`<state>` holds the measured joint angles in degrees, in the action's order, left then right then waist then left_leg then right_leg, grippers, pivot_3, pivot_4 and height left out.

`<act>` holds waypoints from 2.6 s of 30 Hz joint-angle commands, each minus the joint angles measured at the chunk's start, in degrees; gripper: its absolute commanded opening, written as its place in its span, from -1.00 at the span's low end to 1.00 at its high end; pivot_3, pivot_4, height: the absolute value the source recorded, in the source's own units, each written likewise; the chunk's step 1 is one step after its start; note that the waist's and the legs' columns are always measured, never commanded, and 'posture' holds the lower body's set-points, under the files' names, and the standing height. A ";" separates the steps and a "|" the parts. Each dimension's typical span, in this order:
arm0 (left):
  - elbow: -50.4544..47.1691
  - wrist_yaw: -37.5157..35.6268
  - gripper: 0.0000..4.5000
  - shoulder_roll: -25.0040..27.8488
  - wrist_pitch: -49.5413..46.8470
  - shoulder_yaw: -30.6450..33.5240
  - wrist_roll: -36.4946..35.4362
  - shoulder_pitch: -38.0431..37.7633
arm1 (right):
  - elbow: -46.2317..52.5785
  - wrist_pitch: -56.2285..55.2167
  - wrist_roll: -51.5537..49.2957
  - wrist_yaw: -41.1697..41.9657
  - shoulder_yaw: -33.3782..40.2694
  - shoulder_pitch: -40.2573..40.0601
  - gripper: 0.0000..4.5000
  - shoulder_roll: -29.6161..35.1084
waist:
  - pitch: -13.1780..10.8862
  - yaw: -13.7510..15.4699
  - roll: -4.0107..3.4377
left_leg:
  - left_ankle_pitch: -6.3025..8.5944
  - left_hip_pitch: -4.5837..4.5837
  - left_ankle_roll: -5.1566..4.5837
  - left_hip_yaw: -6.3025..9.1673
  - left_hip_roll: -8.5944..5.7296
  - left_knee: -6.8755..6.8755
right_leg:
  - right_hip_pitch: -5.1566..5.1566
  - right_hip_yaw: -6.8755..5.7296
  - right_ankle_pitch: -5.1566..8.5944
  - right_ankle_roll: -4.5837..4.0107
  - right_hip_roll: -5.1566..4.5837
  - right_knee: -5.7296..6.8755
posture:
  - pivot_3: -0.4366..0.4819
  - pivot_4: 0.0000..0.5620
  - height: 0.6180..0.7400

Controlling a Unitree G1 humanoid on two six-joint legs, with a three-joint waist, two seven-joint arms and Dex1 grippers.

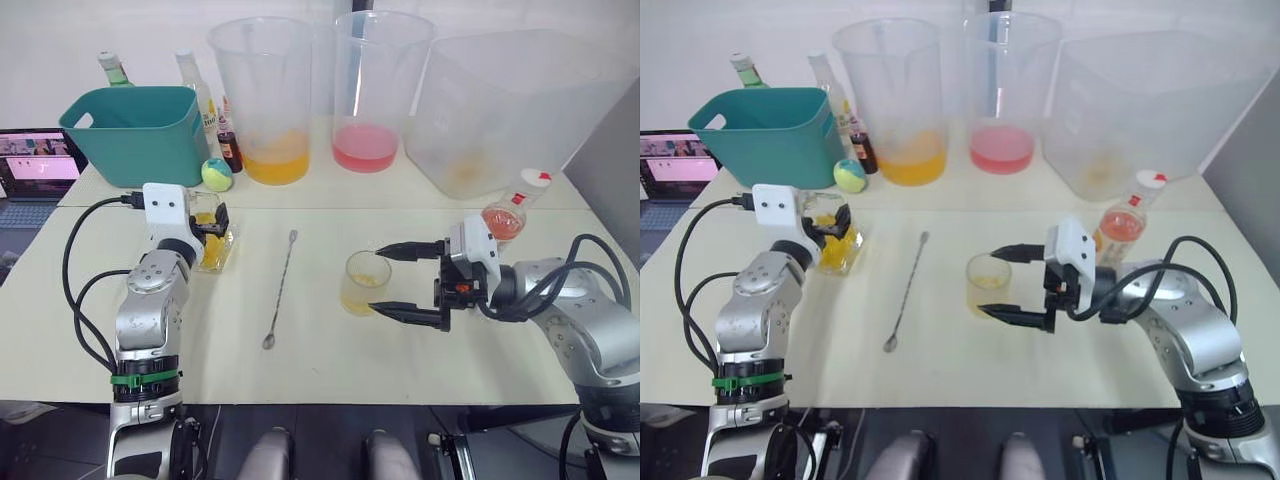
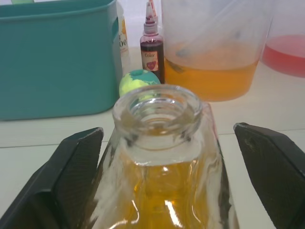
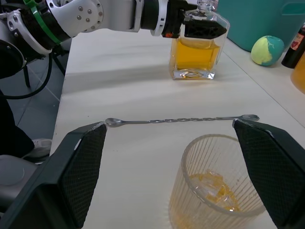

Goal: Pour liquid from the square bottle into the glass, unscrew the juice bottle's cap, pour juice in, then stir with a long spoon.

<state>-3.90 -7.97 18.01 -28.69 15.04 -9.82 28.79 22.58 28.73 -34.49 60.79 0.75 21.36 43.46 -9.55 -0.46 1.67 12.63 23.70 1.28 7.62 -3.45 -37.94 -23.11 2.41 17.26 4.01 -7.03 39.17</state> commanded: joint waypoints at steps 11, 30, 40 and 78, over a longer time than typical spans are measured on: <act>-20.79 -2.21 0.99 4.40 -8.10 5.45 -8.96 -4.39 | 2.75 -0.55 -0.34 -5.82 9.68 -7.78 1.00 1.81 | 0.00 -0.18 0.00 | 0.01 0.00 -0.02 -0.01 0.02 0.04 | -0.02 0.02 0.00 0.00 0.01 -0.03 | -0.05 -0.47 0.97; -3.94 -37.37 0.99 19.00 12.49 25.44 -19.69 -37.72 | -10.25 -12.83 3.64 -7.41 34.80 -34.77 1.00 -2.30 | 0.04 0.06 -0.13 | 0.13 -1.49 -0.19 -0.37 0.33 1.08 | 1.44 0.11 0.04 -0.04 0.14 -1.17 | -0.05 -0.47 0.97; 10.74 -38.60 0.99 17.63 28.75 22.79 -14.97 -36.15 | -24.69 -23.26 8.73 -5.66 34.45 -34.82 1.00 -1.06 | 0.06 -0.27 -0.16 | 0.13 -1.52 -0.18 -0.39 0.36 1.14 | 1.46 0.12 0.04 -0.04 0.13 -1.24 | -0.05 -0.47 0.97; -25.96 -55.54 0.99 24.76 12.03 1.87 -30.40 -40.81 | -13.81 4.16 3.65 -28.31 23.14 -2.54 1.00 -1.64 | 0.11 -0.57 -0.45 | 0.18 -1.28 -0.27 -0.44 0.39 1.24 | 1.06 0.23 0.03 -0.06 0.16 -1.13 | -0.05 -0.47 0.97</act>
<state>-28.22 -63.41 42.51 -17.48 16.63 -40.41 -11.74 7.92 34.23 -30.00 31.13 23.26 17.65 40.61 -9.45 -1.03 1.22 12.81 22.42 1.01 7.18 -3.06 -36.70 -22.06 2.64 17.30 3.95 -6.87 38.03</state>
